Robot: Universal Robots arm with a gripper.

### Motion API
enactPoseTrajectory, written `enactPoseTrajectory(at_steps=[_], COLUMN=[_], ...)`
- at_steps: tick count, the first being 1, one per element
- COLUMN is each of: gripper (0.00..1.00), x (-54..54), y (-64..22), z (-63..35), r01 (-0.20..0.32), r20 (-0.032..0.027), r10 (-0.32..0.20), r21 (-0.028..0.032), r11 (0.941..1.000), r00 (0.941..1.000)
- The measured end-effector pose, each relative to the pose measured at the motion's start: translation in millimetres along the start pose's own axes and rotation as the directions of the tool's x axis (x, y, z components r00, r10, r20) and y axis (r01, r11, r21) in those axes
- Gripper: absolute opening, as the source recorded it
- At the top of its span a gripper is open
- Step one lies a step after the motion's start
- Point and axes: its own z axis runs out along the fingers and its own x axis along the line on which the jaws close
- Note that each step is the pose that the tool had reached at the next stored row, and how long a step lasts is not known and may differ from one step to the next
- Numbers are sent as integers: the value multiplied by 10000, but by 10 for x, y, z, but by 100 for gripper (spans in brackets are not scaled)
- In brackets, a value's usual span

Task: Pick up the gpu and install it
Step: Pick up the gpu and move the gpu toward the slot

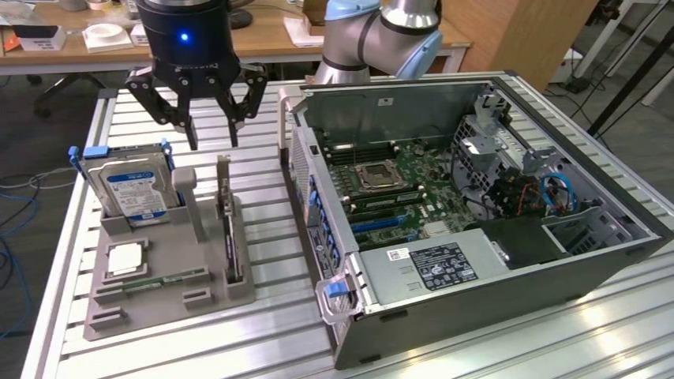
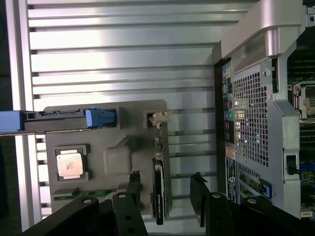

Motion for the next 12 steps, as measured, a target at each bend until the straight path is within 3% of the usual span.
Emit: enactPoseTrajectory(at_steps=[12], gripper=[53], x=[-2], y=[-3], z=[37], r01=[0], r20=[0], r10=[0], r21=[5], r11=[10000], r00=[10000])
